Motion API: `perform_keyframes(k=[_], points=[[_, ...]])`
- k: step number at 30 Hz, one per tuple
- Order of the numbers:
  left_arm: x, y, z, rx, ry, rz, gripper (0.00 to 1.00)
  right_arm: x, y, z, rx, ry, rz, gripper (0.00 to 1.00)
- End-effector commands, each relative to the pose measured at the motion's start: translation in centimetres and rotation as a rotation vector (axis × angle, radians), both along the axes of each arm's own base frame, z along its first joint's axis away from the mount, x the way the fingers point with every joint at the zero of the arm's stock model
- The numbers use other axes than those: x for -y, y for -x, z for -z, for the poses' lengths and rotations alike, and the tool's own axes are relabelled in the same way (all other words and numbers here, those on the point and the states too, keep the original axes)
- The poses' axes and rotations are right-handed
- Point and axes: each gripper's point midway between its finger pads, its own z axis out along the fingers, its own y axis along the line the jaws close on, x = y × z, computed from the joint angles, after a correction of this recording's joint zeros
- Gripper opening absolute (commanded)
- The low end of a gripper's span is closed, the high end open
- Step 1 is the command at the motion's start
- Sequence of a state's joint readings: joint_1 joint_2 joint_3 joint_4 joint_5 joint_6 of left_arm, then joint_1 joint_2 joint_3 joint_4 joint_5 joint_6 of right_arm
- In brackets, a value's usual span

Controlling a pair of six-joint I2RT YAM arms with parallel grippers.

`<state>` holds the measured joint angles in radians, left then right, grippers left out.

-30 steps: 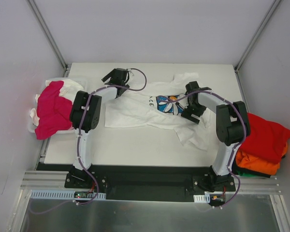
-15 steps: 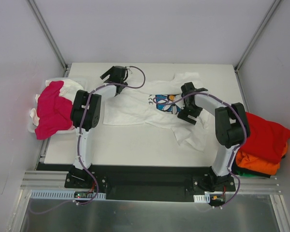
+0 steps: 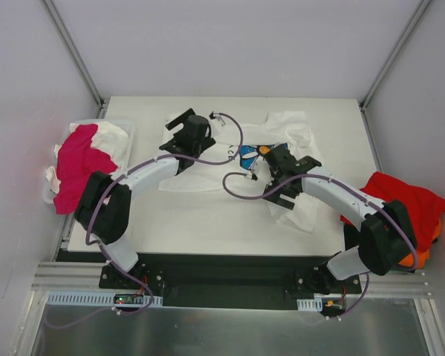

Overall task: Fold and stack the t-shirts
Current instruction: Flatten out the tshirt

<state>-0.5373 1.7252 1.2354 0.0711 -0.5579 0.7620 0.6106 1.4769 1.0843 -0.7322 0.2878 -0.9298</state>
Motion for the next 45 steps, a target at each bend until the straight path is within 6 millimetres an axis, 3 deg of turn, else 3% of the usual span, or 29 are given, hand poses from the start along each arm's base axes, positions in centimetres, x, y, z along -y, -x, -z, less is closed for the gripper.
perform_keyframes(k=[1,9,17,28,45], points=[[-2.1,3.7,2.5,-0.061,0.037,-0.054,0.95,2.7,3.8,1.0,-0.044,0.078,0.034,0.96],[-3.5,6.7,6.4,-0.144,0.027,-0.068,0.94,3.9,6.9,2.2,-0.078,0.067,0.050,0.96],[-3.2,6.7,9.3,-0.206,0.022,-0.073,0.92,4.0,8.8,3.5,-0.133,0.062,0.057,0.96],[-2.7,5.8,9.3,-0.202,0.014,-0.065,0.91,4.6,11.0,6.1,-0.217,0.076,-0.009,0.99],[-3.0,6.0,10.1,-0.217,-0.002,-0.064,0.91,5.2,9.7,8.2,-0.333,-0.001,-0.019,0.88]])
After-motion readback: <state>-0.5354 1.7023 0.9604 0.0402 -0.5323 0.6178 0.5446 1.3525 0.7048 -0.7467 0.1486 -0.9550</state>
